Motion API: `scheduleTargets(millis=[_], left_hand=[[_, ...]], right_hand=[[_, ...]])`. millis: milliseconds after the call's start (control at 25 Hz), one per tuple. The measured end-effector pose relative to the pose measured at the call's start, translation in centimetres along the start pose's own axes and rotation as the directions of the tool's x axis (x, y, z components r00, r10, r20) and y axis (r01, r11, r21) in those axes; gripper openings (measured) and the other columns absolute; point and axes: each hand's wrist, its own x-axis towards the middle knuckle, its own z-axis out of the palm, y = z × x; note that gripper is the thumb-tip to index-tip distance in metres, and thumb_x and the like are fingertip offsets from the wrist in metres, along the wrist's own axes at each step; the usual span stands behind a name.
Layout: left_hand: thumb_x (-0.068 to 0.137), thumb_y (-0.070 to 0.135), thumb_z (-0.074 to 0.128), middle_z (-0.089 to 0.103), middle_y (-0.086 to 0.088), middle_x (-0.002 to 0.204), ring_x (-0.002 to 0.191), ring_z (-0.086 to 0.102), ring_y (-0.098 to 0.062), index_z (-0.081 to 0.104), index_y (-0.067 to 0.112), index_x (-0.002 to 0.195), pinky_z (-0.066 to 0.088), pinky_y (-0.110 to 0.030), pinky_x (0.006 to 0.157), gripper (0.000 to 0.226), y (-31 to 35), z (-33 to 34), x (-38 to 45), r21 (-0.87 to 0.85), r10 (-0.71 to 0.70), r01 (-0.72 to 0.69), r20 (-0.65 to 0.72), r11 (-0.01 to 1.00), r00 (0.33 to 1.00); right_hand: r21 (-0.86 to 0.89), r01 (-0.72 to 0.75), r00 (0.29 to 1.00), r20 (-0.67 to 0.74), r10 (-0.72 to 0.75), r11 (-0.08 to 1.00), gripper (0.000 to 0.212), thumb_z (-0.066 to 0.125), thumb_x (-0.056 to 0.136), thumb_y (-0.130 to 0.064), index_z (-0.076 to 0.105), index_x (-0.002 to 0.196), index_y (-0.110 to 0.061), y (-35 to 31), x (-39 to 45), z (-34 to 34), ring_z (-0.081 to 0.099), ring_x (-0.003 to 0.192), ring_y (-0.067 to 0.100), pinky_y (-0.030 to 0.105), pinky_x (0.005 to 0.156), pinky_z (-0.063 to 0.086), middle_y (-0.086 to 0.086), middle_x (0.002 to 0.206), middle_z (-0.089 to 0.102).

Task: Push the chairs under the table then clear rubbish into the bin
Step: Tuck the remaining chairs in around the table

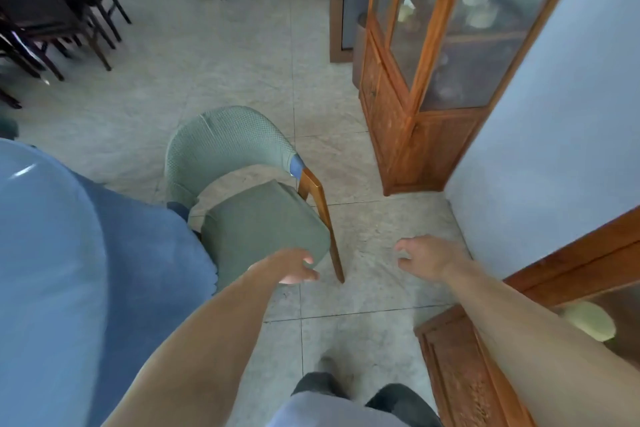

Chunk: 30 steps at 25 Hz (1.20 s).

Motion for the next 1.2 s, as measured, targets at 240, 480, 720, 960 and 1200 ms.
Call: scheduleTargets(millis=[240, 480, 720, 960, 1200], left_hand=[[0.090, 0.052, 0.061, 0.046, 0.001, 0.150, 0.137, 0.043, -0.024, 0.046, 0.026, 0.145, 0.035, -0.041, 0.113, 0.063, 2.2, -8.6, 9.0, -0.067, -0.036, 0.036, -0.003, 0.997, 0.999], [0.095, 0.045, 0.058, 0.053, -0.001, 0.144, 0.131, 0.051, -0.023, 0.051, 0.020, 0.142, 0.038, -0.038, 0.111, 0.054, 6.5, -14.9, 18.5, -0.212, -0.100, 0.094, -0.017, 0.973, 0.995], [0.090, 0.052, 0.061, 0.052, -0.002, 0.144, 0.128, 0.052, -0.023, 0.048, 0.025, 0.143, 0.040, -0.040, 0.109, 0.061, 9.4, -21.2, 24.8, -0.381, -0.251, 0.218, -0.039, 0.899, 0.967], [0.093, 0.050, 0.054, 0.054, -0.001, 0.141, 0.128, 0.052, -0.024, 0.049, 0.028, 0.142, 0.041, -0.040, 0.106, 0.055, 5.5, -26.2, 26.7, -0.516, -0.416, 0.338, -0.040, 0.787, 0.908], [0.093, 0.050, 0.055, 0.054, 0.000, 0.142, 0.128, 0.052, -0.022, 0.049, 0.022, 0.143, 0.044, -0.038, 0.105, 0.058, -3.7, -29.2, 30.3, -0.714, -0.601, 0.407, -0.024, 0.570, 0.799]], right_hand=[[-0.044, 0.050, 0.999, 0.013, -0.049, 0.998, 0.044, 0.050, 0.094, -0.044, 0.053, 0.135, -0.032, 2.5, 12.5, -7.3, 0.053, 0.125, 0.024, 0.034, 0.103, 0.043, 0.002, 0.138, 0.057], [-0.169, 0.174, 0.980, 0.127, -0.154, 0.970, 0.044, 0.049, 0.094, -0.048, 0.053, 0.135, -0.033, 7.3, 27.0, -15.2, 0.053, 0.127, 0.024, 0.034, 0.103, 0.043, 0.001, 0.140, 0.056], [-0.311, 0.261, 0.959, 0.194, -0.208, 0.914, 0.043, 0.049, 0.094, -0.048, 0.054, 0.134, -0.032, 10.8, 37.6, -25.5, 0.054, 0.125, 0.022, 0.030, 0.098, 0.043, -0.001, 0.137, 0.058], [-0.412, 0.455, 0.889, 0.267, -0.373, 0.789, 0.039, 0.048, 0.095, -0.047, 0.053, 0.132, -0.036, 2.0, 47.5, -31.7, 0.057, 0.121, 0.023, 0.032, 0.099, 0.045, -0.001, 0.135, 0.059], [-0.510, 0.676, 0.733, 0.390, -0.558, 0.531, 0.044, 0.050, 0.095, -0.045, 0.050, 0.137, -0.034, -14.0, 57.0, -34.1, 0.056, 0.122, 0.023, 0.037, 0.101, 0.046, 0.000, 0.137, 0.057]])
